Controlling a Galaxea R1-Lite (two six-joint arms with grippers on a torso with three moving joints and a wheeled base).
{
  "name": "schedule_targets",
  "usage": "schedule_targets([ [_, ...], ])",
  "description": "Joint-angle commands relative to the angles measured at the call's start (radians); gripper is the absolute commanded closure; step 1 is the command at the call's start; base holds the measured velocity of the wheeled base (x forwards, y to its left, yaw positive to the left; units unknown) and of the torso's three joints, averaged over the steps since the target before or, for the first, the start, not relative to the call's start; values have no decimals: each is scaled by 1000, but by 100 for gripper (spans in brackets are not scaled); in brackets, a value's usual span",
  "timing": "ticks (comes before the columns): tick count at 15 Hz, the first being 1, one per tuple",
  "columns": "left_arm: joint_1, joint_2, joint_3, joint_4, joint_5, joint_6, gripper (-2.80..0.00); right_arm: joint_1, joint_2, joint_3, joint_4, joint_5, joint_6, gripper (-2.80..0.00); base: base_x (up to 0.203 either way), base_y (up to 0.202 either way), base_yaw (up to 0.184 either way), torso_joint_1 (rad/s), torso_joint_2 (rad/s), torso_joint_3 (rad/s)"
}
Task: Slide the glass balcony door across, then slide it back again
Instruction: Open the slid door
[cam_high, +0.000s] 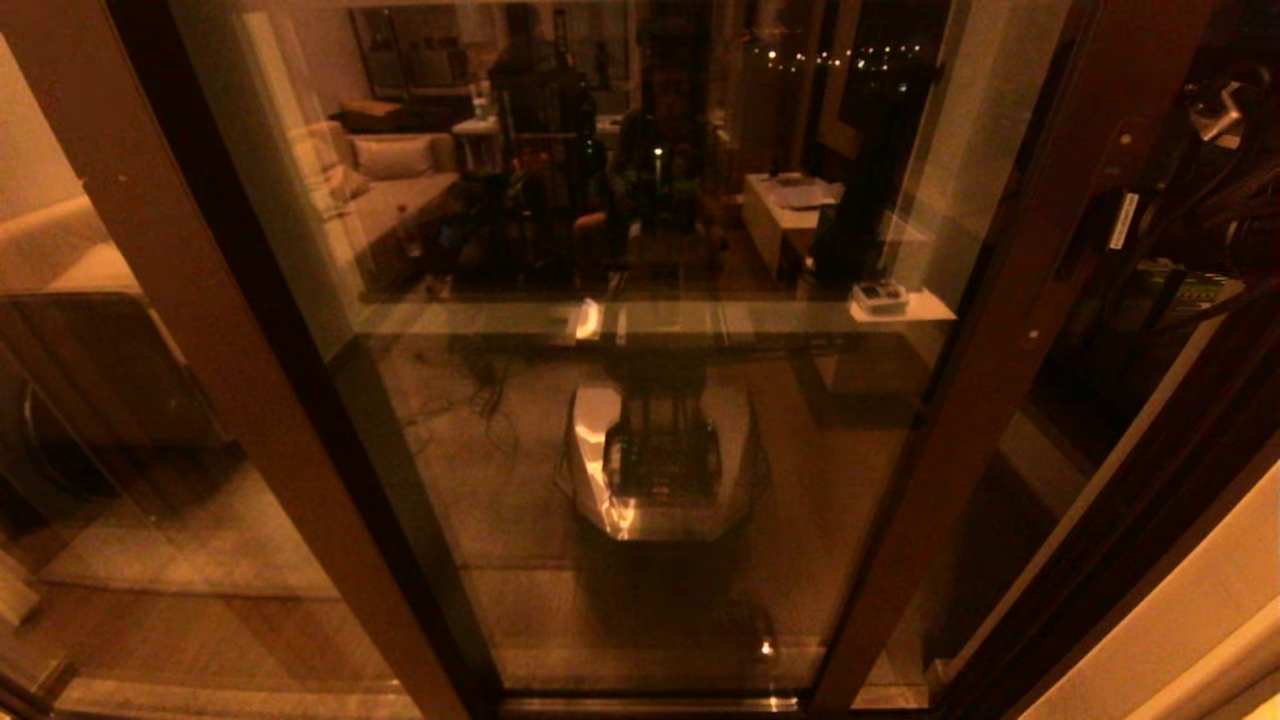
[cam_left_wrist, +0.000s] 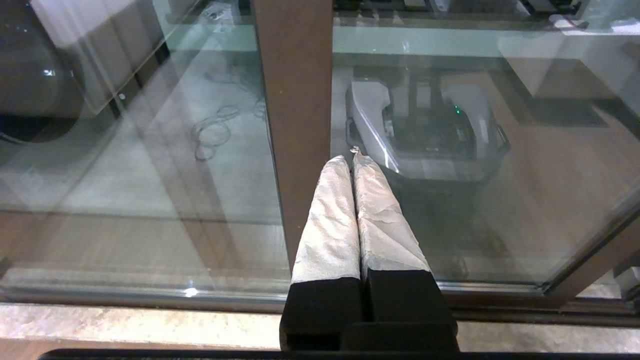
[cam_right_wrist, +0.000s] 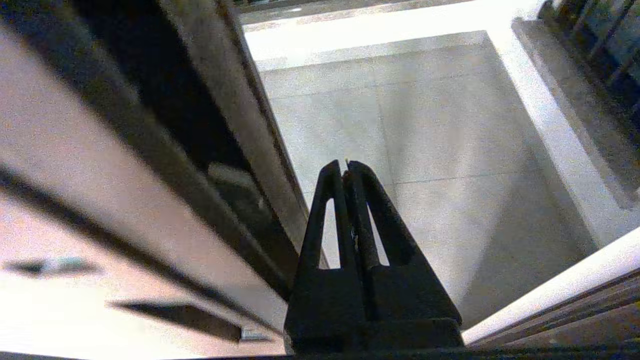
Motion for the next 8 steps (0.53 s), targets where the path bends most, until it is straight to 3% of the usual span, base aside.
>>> schedule_targets([
  [1, 0, 0, 0, 0, 0, 0, 0, 32, -12, 9, -2, -18, 0, 0, 0, 0, 0, 0, 0, 0],
  [8, 0, 0, 0, 0, 0, 0, 0, 73, -17, 20, -2, -37, 2, 0, 0, 0, 0, 0, 0, 0],
])
